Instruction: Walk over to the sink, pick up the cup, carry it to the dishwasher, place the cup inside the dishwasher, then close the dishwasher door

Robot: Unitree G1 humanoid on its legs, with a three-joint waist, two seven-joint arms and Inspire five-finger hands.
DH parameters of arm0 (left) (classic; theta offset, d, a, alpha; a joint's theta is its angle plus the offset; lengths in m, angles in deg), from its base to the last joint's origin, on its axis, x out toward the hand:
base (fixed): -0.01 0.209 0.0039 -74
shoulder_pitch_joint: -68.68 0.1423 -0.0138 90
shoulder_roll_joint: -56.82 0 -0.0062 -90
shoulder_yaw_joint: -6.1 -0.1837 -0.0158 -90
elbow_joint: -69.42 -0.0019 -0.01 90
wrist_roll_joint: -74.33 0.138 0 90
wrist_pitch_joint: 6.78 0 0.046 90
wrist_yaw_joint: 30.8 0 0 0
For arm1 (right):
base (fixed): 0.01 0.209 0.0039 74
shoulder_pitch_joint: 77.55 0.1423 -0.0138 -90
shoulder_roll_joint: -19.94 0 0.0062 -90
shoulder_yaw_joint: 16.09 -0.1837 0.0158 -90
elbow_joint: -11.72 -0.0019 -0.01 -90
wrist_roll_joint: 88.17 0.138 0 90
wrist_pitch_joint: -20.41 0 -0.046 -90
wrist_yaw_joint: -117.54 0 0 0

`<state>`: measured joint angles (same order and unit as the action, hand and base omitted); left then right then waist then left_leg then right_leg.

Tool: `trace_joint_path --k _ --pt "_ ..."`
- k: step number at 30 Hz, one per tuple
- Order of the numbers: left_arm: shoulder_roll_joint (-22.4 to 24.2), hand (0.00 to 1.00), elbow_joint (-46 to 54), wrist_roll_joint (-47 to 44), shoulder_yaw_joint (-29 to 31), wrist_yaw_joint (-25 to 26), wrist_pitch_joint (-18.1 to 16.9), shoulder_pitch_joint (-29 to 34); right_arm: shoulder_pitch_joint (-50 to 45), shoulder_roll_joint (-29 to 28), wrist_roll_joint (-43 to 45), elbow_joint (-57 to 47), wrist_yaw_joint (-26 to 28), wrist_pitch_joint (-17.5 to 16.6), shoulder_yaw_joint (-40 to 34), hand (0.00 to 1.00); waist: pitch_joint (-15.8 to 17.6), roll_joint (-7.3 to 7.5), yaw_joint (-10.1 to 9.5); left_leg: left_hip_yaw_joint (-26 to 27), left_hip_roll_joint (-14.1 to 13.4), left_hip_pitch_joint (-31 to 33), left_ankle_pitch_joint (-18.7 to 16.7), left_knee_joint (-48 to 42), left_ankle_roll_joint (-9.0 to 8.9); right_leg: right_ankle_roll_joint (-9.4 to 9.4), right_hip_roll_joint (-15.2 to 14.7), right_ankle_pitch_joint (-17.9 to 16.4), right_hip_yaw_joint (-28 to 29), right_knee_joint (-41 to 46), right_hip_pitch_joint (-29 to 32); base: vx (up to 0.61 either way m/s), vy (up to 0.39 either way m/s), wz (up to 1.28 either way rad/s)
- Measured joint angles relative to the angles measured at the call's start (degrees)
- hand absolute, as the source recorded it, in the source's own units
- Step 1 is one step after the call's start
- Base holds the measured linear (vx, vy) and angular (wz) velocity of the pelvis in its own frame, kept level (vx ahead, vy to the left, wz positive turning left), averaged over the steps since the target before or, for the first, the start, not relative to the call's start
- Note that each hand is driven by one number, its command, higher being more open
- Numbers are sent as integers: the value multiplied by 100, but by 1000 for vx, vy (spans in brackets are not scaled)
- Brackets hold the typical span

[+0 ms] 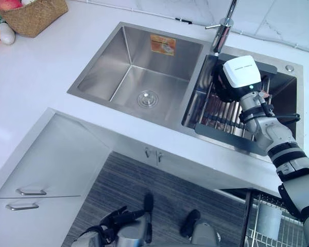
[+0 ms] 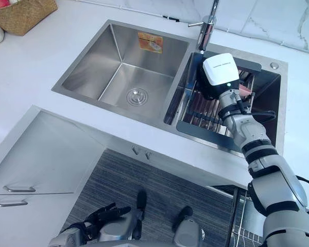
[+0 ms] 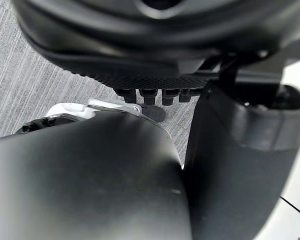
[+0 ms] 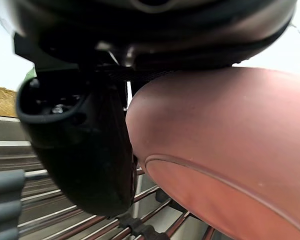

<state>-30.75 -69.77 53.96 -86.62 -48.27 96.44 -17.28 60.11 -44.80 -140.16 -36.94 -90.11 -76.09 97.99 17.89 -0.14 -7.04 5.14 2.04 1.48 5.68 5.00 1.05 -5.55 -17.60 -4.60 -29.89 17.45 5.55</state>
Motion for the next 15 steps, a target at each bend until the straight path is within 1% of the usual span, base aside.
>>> trace_joint_path --k 6,8,9,11,12,13,14,15 --pt "2 100 -3 1 0 10 1 -2 -2 -11 180 158 -4 162 -1 0 0 0 -8 50 -35 -39 -8 -1 -13 4 71 16 69 -88 -48 4 -16 -4" --pt "3 100 -9 4 0 19 4 -2 -11 -24 414 185 -15 207 -11 0 0 0 -5 93 -39 -60 -12 -1 -19 0 88 45 114 -119 -51 1 -9 -16" --pt "3 100 -11 6 0 41 7 -2 -34 -58 795 202 -68 222 -39 0 0 1 0 151 -54 -80 -13 -1 -21 -1 123 102 157 -198 -68 6 -8 -21" --pt "9 100 -14 9 0 78 16 -1 -142 -154 1168 201 -147 225 -275 0 0 1 9 192 -60 -115 -16 -1 -24 -10 151 143 185 -275 -113 7 -4 -14" --pt "11 100 -23 12 0 109 29 0 -240 -243 1559 192 -176 187 -509 0 0 1 29 207 -58 -157 -21 0 -31 -15 155 158 196 -307 -155 6 0 -10" --pt "19 100 -27 14 0 124 42 0 -379 -373 1994 97 -195 175 -859 0 0 1 28 242 -58 -199 -44 0 -62 -23 165 166 226 -343 -192 4 0 -12" --pt "26 100 -29 15 4 132 45 3 -457 -447 2236 20 -206 167 -1049 0 0 1 28 264 -60 -214 -52 0 -72 -24 173 171 251 -356 -200 2 -2 -20" --pt "29 100 -33 16 6 159 58 4 -677 -670 2759 -316 -255 113 -1553 0 0 1 46 321 -65 -242 -61 0 -77 -27 188 187 311 -378 -201 5 -7 -19"
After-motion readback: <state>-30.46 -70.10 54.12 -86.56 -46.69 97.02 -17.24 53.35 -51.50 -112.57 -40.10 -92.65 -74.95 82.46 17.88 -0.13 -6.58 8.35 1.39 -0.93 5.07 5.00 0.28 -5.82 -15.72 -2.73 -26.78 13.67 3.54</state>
